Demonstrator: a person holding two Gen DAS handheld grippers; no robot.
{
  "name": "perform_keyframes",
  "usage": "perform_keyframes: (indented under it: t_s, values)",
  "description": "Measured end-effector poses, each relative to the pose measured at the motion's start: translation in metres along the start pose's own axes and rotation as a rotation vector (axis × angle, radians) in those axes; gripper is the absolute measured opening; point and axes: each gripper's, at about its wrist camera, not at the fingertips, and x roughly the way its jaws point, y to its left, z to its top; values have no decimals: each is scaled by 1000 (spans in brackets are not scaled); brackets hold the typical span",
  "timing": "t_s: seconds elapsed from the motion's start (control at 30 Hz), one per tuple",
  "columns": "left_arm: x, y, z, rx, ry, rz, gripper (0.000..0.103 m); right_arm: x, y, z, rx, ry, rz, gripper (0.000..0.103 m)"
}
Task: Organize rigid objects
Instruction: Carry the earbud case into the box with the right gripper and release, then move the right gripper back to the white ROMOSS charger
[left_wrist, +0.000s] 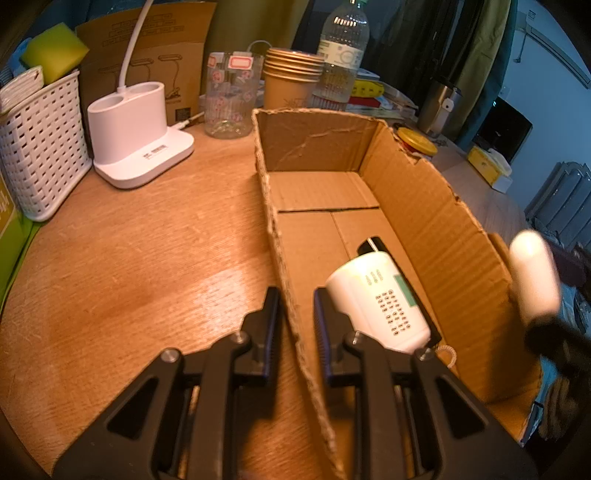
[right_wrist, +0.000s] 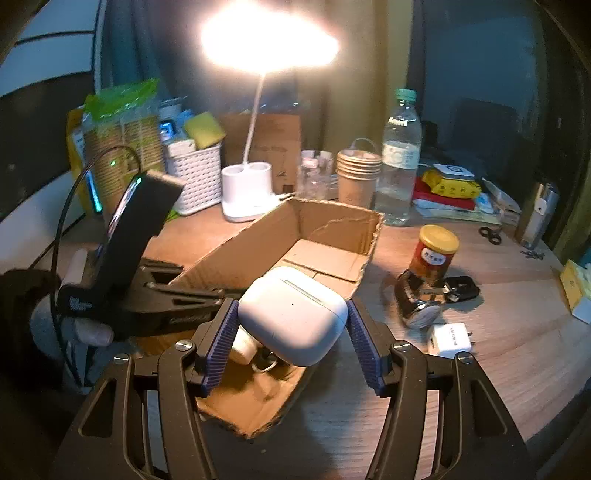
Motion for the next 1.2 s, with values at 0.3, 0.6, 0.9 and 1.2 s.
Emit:
perform_keyframes:
  t_s: [0.3,0.6,0.9,1.2]
  values:
    - [0,0,0,0,0,0,20,7,15,-7,-62,56,44,63]
    - [0,0,0,0,0,0,20,11,20,-10,-92,92,59,63]
    - [0,0,0,-1,0,0,20,8,25,-12,-116,113,75,63]
    - [0,0,-1,-1,0,0,20,5,21,-11,-100,95,68,64]
